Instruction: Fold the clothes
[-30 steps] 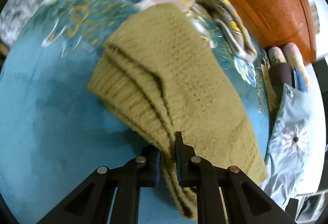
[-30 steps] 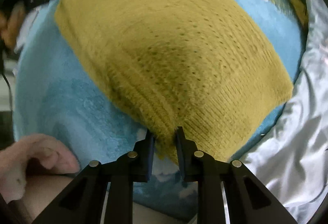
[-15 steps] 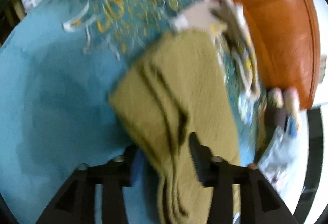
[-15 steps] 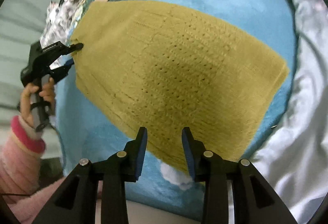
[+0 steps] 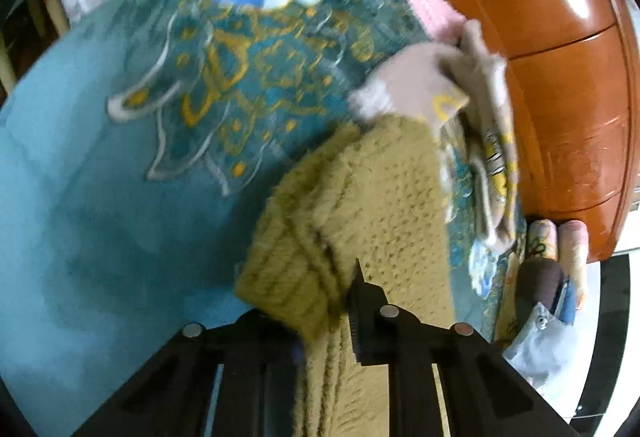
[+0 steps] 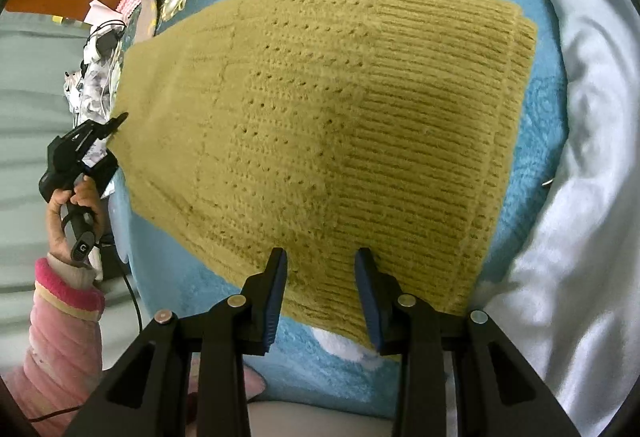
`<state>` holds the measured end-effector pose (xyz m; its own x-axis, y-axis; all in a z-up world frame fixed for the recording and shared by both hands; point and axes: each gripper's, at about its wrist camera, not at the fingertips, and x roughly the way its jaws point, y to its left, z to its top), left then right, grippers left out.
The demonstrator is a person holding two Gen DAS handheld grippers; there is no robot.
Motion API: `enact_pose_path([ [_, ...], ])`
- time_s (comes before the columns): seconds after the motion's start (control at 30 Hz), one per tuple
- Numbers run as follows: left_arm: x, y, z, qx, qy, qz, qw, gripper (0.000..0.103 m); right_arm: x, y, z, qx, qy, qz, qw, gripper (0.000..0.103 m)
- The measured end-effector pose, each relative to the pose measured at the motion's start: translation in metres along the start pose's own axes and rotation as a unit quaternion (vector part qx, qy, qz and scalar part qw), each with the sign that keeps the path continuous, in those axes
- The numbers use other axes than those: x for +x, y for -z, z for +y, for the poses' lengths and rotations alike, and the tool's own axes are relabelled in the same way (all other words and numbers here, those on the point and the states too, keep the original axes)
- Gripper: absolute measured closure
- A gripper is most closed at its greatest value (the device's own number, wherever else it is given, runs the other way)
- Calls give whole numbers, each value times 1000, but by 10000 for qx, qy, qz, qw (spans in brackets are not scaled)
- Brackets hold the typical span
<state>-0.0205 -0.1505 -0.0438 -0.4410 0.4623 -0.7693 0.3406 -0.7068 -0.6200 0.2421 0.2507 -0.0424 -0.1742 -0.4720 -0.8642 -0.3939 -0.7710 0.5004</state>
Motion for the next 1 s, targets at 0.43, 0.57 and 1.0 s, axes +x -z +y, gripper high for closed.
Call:
enact_pose_path([
  [0.43, -63, 32, -96, 2964, -45, -617, 9531, 87, -12, -3, -18, -116, -18, -287, 9995, 66],
  [0.57, -55, 104, -126, 4091, 176, -58, 9123, 87, -6, 2, -9, -79, -51, -309, 9995, 66],
  [1.0, -52, 201, -131, 4377, 1024, 1417, 8820, 87, -6, -1, -18, 445, -601, -633, 9952, 51],
])
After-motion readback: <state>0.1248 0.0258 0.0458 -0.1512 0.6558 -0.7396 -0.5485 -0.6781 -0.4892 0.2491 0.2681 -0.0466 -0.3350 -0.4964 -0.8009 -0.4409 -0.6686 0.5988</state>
